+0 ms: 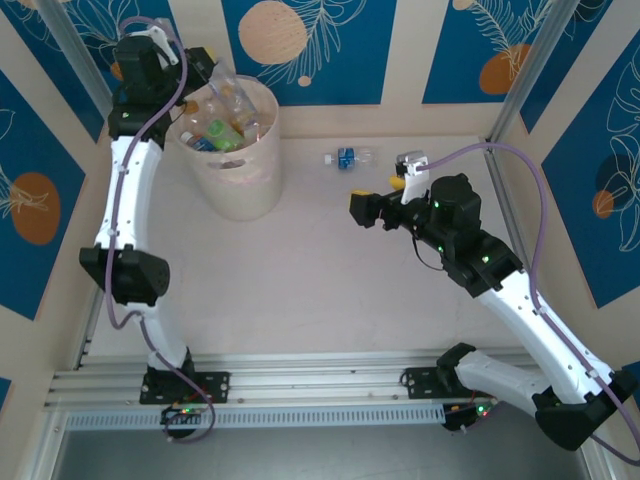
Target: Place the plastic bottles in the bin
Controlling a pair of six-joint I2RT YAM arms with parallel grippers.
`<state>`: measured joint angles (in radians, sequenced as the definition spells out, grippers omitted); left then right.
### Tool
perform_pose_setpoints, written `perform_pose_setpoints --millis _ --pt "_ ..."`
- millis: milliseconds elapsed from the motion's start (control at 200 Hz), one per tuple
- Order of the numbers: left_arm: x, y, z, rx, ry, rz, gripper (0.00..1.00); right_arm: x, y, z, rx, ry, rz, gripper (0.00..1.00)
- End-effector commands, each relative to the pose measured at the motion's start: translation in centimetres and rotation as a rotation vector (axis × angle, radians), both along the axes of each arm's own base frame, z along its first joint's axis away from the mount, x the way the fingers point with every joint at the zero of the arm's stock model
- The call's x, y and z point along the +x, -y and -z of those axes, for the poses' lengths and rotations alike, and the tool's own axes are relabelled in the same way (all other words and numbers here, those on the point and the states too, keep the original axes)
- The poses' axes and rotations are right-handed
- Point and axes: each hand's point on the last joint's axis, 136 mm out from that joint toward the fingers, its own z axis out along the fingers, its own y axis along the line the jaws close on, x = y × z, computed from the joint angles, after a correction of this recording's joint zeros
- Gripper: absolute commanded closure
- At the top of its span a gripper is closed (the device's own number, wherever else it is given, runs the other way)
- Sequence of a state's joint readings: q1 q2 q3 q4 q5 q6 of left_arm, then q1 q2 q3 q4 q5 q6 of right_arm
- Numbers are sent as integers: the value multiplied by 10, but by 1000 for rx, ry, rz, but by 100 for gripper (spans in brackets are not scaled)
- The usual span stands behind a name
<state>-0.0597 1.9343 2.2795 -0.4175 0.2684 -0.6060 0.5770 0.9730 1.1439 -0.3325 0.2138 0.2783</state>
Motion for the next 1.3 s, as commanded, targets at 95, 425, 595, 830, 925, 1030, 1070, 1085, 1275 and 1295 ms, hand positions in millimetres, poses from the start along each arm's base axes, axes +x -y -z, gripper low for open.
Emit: perform_pose_setpoints --millis 95,425,595,830,925,1030,1070,1085,1275,1295 --pt "23 6 30 -86 -96 47 95 4 2 14 -11 -43 36 1" --pt "37 -11 98 -74 -295 -10 89 34 12 31 -81 -123 178 1" --pt "39 -17 116 -48 -346 -36 61 64 21 43 -103 -208 270 1" --pt "38 -38 104 49 -321 -127 43 108 27 60 -68 -312 291 1" --pt "36 -47 93 88 -296 -161 42 123 25 63 -48 -332 278 1" --pt "32 -49 79 98 -265 -164 41 139 23 66 -46 -344 271 1" --pt "30 -49 73 103 -251 -162 41 146 25 69 -47 -364 270 1" --pt "29 -49 71 104 -245 -160 40 149 25 71 -48 -375 270 1" --pt "9 -37 34 96 -171 -93 26 196 23 108 -83 -496 201 1" --pt "5 -36 30 95 -164 -83 23 201 21 112 -91 -502 183 1"
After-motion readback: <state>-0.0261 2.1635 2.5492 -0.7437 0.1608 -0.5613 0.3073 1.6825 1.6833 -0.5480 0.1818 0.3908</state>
